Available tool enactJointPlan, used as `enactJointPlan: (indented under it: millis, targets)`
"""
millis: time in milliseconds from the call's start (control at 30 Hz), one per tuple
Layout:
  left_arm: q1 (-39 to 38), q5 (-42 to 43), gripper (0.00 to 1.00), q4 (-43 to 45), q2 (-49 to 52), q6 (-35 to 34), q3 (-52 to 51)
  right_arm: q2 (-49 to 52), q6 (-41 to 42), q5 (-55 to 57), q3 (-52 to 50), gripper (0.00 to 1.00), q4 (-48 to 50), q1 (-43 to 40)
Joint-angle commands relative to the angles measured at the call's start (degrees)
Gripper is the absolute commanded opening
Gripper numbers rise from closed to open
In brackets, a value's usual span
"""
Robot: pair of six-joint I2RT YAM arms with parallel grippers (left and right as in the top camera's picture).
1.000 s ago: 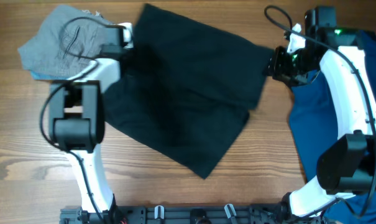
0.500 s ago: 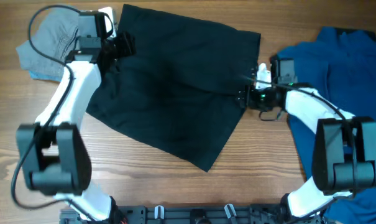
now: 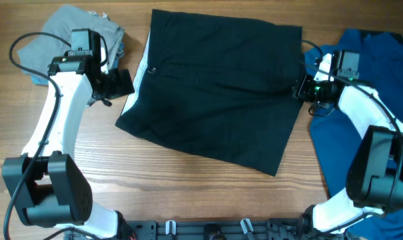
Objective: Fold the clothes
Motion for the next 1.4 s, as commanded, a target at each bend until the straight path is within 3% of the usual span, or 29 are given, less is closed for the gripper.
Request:
enactJointPlan:
  millis: [0, 33, 100, 133, 200, 300, 367, 467, 533, 567, 633, 733, 800, 900, 967, 1033, 1167, 1200, 1367]
  targets:
    - [0.3, 1.8, 0.85, -3.9, -1.0, 3.4, -2.3, -7.0, -2.7, -6.3, 4.1, 0.60, -10.1, 0.1]
    - [0.5, 1.8, 0.77, -3.4, -1.0, 3.4, -4.8, -11.1, -2.8, -6.9, 4.1, 0.60, -15.6, 0.1]
    - [0.7, 1.9, 0.73, 0.7, -1.0, 3.7, -9.3, -15.6, -2.9, -6.8, 4.1, 0.60, -21.0, 0.1]
    - [0.7, 5.6, 0.69, 6.8, -1.0, 8.8, -13.2, -17.4, -2.9, -6.9, 4.1, 0.60, -22.8, 0.1]
    - [0.6, 8.2, 0.59, 14.8, -1.0, 12.5, -18.1, -18.6, -2.8, -6.9, 4.1, 0.61, -24.4, 0.1]
    - [0.7, 7.8, 0.50, 17.7, -1.0, 15.1, -21.0, -18.6, -2.9, -6.8, 4.1, 0.63, -26.7, 0.1]
    - [0.7, 6.0, 0.51, 19.3, -1.0, 16.8, -22.1, -18.6, -2.9, -6.8, 4.1, 0.63, -27.1, 0.1]
    - [0.7, 2.8, 0.65, 22.1, -0.9, 16.8, -22.3, -18.6, -3.0, -6.8, 4.1, 0.64, -27.5, 0.1]
    - [0.7, 2.9, 0.63, 23.6, -0.3, 16.7, -22.3, -18.6, -2.9, -6.2, 4.1, 0.64, -26.8, 0.1]
    - [0.6, 3.1, 0.58, 23.6, 0.0, 16.7, -22.3, -18.6, -2.9, -6.2, 4.1, 0.64, -26.6, 0.1]
    - [0.6, 4.2, 0.31, 19.6, 0.2, 16.7, -22.3, -18.6, -3.0, -5.9, 4.1, 0.64, -26.7, 0.1]
    - [0.8, 3.7, 0.04, 13.1, 0.1, 16.8, -22.3, -18.6, -2.9, -6.0, 4.1, 0.64, -26.7, 0.1]
    - [1.7, -1.4, 0.04, 11.4, -0.2, 13.2, -22.2, -18.6, -2.8, -6.0, 4.1, 0.64, -26.9, 0.1]
    - [3.3, -2.1, 0.04, 10.6, -2.0, 8.7, -21.6, -18.6, -2.8, -5.9, 4.1, 0.65, -28.0, 0.1]
    - [3.5, -2.1, 0.04, 10.5, -3.7, 8.5, -21.5, -18.4, 1.7, -0.5, 2.5, 0.67, -32.4, 0.1]
    - [3.5, -2.1, 0.04, 10.7, -3.9, 8.5, -21.5, -17.9, 6.5, 3.5, -1.7, 0.61, -35.5, 0.1]
    - [3.5, -2.1, 0.04, 10.7, -3.9, 8.5, -21.5, -17.7, 6.1, -9.0, -16.3, 0.31, -35.5, 0.5]
    - [3.5, -2.1, 0.08, 10.7, -3.9, 8.5, -21.5, -17.7, 6.2, -10.7, -19.6, 0.29, -34.4, 1.2]
    - [3.5, -2.1, 0.62, 10.7, -3.9, 8.5, -21.5, -17.7, 9.2, -14.0, -28.0, 0.44, -27.6, 6.2]
